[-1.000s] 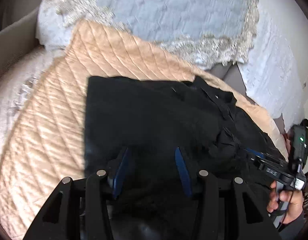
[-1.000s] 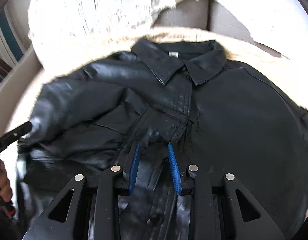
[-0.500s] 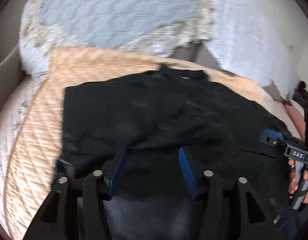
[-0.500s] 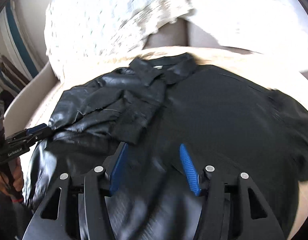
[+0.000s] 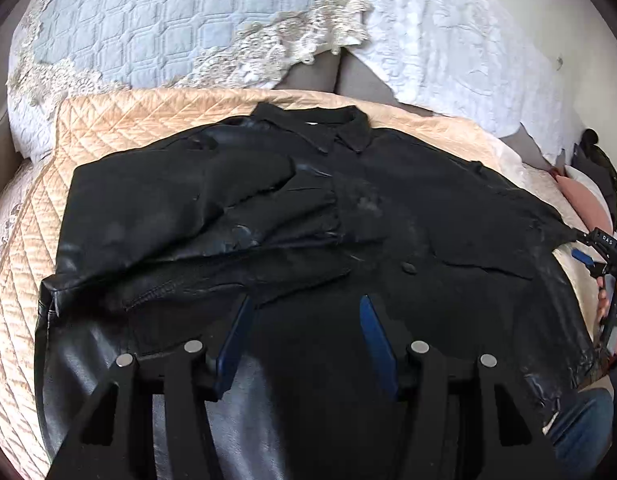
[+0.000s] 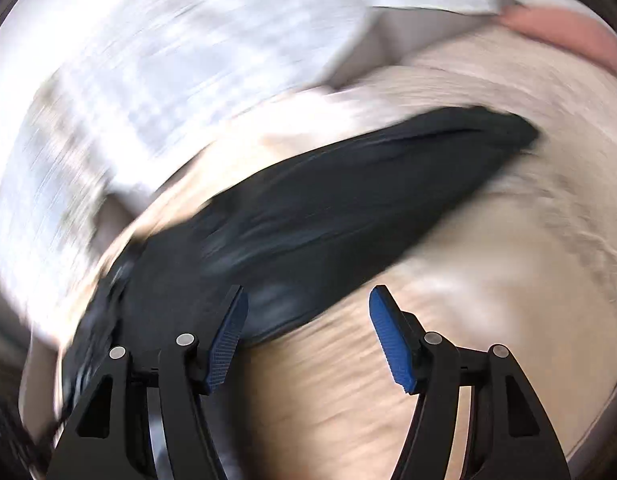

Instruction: Fold large clothes

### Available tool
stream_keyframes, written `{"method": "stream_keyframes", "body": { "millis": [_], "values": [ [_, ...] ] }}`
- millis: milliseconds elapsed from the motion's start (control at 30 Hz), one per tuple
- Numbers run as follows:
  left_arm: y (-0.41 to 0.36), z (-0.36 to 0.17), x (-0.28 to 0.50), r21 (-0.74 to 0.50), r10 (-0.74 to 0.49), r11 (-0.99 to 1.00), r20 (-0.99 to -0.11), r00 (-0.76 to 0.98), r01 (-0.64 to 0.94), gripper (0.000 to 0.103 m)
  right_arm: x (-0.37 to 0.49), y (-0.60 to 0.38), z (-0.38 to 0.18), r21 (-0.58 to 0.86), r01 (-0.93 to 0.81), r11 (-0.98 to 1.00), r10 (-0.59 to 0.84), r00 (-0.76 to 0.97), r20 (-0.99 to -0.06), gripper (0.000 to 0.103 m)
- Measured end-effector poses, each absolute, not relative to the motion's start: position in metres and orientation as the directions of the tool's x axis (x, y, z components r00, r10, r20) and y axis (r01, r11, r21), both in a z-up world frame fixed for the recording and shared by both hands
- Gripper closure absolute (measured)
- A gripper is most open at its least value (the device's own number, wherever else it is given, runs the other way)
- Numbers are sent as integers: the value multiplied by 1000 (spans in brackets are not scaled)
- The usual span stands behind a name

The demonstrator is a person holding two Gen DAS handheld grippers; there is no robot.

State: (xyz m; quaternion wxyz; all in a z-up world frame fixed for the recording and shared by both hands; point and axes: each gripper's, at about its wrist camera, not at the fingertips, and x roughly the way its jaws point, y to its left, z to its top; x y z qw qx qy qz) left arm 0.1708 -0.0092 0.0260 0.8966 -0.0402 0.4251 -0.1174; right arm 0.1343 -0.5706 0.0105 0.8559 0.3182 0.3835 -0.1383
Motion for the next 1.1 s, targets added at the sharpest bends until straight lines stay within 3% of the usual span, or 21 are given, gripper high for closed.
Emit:
{"method": "stream_keyframes", "body": {
  "millis": [267, 400, 433, 467, 500, 600, 733, 933, 1100],
  "values": [
    [8, 18, 185, -148, -188, 982, -753, 631, 117, 45, 141, -670, -30, 602, 622, 500, -24, 705, -709, 39],
    [19, 9, 192, -160, -174, 984, -769, 615, 79, 45, 166, -689, -31, 568, 644, 512, -68, 689, -721, 39],
    [22, 8, 194, -165, -171, 984, -772, 612, 68, 45, 170, -690, -30, 553, 651, 521, -76, 680, -729, 47],
    [24, 7, 195, -169, -171, 984, -772, 612, 61, 45, 174, -693, -30, 540, 659, 524, -82, 670, -738, 81],
    [26, 7, 196, -172, -171, 983, -772, 612, 57, 45, 180, -697, -31, 529, 671, 520, -67, 649, -758, 99],
    [30, 9, 195, -178, -170, 983, -764, 622, 50, 45, 185, -694, -12, 519, 652, 552, -72, 657, -750, 101],
    [37, 13, 193, -191, -172, 981, -749, 640, 41, 45, 194, -659, 52, 540, 515, 666, -56, 756, -652, 101],
    [44, 16, 192, -202, -184, 978, -731, 657, 49, 45, 215, -562, 142, 546, 216, 810, 122, 848, -516, 101],
    [57, 15, 193, -208, -178, 977, -722, 669, 36, 45, 243, -454, 171, 517, 1, 856, 298, 816, -495, 101]
  ]
}}
